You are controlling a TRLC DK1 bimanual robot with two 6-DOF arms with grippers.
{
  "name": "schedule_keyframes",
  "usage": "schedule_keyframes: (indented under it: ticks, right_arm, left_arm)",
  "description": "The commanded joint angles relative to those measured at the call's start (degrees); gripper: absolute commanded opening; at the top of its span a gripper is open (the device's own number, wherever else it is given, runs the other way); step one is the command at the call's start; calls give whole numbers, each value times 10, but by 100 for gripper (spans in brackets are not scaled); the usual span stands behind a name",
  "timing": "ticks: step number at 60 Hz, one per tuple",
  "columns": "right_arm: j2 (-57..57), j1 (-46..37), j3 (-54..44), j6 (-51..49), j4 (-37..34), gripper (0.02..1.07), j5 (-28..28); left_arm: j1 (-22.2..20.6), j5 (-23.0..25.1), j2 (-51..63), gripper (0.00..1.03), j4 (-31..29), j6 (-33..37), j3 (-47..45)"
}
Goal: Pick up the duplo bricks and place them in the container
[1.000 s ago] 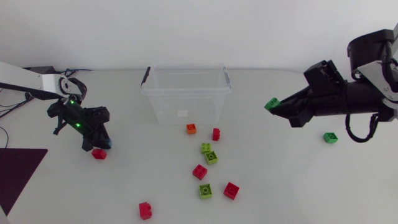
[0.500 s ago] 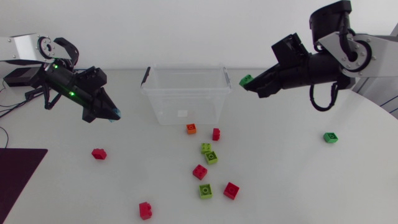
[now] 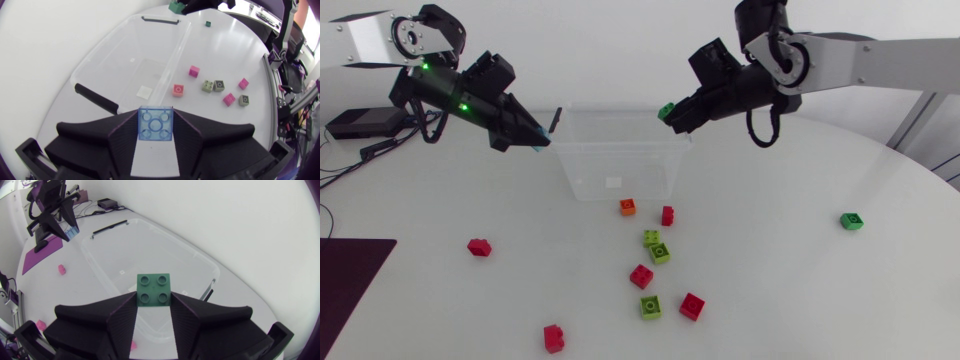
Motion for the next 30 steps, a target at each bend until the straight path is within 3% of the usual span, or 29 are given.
schedule_keyframes:
  ticks: [1, 3, 6, 8, 9, 13, 23, 30]
  right_arm:
    - [44, 11, 34, 11, 4, 20, 13]
    - [56, 12, 43, 11, 4, 23, 16]
    - [75, 16, 59, 11, 3, 35, 23]
    - [86, 17, 68, 11, 1, 48, 28]
    - [92, 18, 73, 11, 0, 63, 33]
    - [95, 20, 77, 12, 1, 83, 48]
    - [53, 16, 53, 12, 3, 87, 51]
    - [5, 5, 15, 9, 3, 88, 51]
  left_arm:
    - [-15, 8, -6, 31, 36, -58, 20]
    - [-22, 8, -4, 31, 55, -72, 22]
    - [-26, 8, 1, 31, 71, -88, 32]
    - [-29, 8, 7, 31, 84, -104, 40]
    - [-31, 8, 12, 31, 94, -113, 47]
    - [-34, 8, 29, 31, 109, -136, 69]
    - [-41, 8, 60, 35, 131, -157, 100]
    - [-46, 8, 76, 49, 181, -188, 101]
